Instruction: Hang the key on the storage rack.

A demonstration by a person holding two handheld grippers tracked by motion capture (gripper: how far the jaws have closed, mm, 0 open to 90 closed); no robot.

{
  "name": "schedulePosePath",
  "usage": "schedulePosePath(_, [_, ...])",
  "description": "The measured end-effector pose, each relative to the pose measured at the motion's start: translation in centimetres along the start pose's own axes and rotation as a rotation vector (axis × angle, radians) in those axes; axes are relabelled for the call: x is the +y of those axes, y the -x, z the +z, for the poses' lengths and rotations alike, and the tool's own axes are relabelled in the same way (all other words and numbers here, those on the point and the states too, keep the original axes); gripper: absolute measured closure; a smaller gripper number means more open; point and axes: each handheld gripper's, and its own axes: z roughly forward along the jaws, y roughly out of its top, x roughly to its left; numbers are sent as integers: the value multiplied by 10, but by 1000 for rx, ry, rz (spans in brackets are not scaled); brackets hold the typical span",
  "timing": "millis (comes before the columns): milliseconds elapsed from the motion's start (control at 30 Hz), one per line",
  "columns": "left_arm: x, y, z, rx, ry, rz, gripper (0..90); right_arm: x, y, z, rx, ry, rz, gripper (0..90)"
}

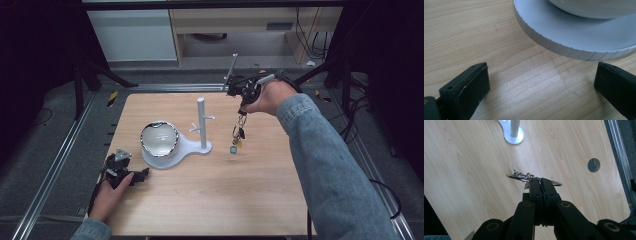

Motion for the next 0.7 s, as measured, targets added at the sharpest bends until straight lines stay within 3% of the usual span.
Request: schedulePosePath(700, [0, 0, 0, 0, 0, 2, 0, 25, -5, -12, 5, 9, -39, 888])
